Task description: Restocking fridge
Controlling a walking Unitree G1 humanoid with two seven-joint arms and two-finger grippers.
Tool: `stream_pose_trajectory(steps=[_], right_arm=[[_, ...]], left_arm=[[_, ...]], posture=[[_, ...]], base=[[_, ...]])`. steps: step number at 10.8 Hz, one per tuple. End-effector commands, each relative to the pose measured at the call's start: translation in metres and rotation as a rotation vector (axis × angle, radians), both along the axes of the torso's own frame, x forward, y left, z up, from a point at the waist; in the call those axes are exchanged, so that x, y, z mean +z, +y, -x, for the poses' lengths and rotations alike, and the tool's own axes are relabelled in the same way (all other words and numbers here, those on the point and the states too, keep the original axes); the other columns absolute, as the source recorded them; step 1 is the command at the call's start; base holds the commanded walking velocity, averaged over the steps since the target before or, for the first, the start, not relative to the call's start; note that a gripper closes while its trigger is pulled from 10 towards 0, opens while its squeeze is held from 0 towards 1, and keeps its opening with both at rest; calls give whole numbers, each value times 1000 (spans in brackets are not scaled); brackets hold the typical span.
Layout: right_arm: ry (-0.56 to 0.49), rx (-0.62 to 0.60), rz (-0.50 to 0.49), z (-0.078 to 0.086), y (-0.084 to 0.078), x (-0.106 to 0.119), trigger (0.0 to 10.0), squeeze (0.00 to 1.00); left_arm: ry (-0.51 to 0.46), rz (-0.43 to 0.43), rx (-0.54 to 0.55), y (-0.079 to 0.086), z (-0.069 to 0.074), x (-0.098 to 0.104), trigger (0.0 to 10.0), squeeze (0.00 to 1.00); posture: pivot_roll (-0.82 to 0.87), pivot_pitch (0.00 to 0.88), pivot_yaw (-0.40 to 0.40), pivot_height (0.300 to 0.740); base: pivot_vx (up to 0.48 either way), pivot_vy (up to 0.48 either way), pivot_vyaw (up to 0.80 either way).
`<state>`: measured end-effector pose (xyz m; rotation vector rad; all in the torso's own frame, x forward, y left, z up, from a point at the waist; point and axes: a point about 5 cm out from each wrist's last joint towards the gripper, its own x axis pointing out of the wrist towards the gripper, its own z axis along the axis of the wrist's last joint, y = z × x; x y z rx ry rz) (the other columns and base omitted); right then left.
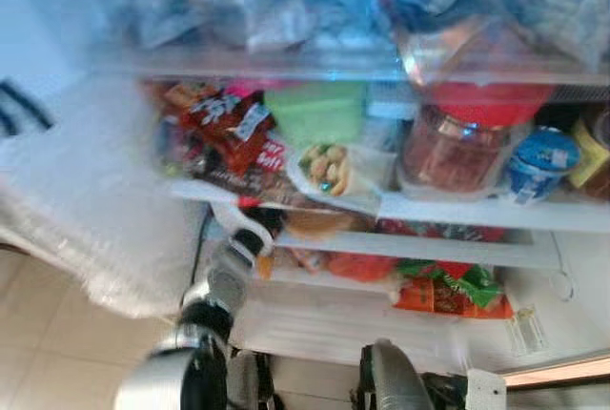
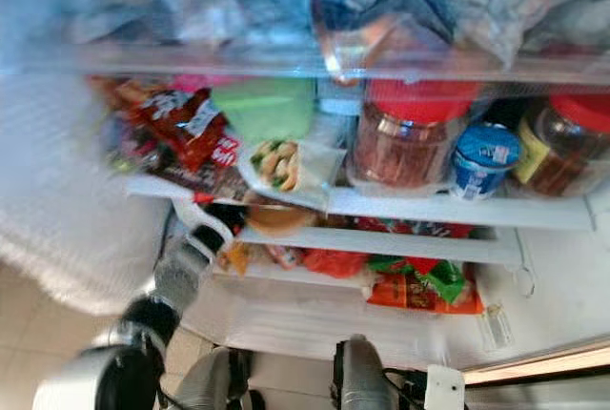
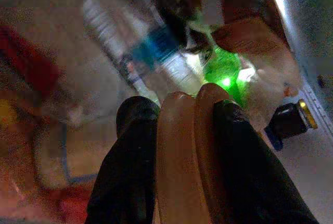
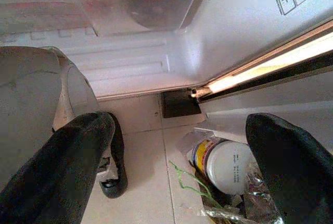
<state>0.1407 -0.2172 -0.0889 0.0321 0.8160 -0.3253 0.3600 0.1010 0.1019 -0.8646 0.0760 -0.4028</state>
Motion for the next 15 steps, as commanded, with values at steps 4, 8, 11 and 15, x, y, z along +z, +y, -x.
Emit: stream_pose_trajectory(steps=[4, 8, 11, 15], right_arm=[[65, 33, -64, 16, 20, -10, 10000, 0], [69, 27, -59, 19, 16, -10, 10000, 0], [58, 26, -58, 18, 18, -10, 10000, 0], [48, 35, -58, 17, 20, -9, 10000, 0]], left_arm=[[143, 19, 173, 11, -8, -7, 10000, 0], [161, 11, 137, -4, -11, -2, 10000, 0], [152, -1, 49, -12, -8, -5, 10000, 1000], [77, 15, -4, 0, -2, -10, 10000, 1000]], posture=[[-126, 204, 101, 645], [-142, 214, 101, 645], [-139, 215, 101, 645], [-126, 214, 97, 645]], base=[[0, 0, 0], [0, 0, 0], [0, 0, 0], [0, 0, 0]])
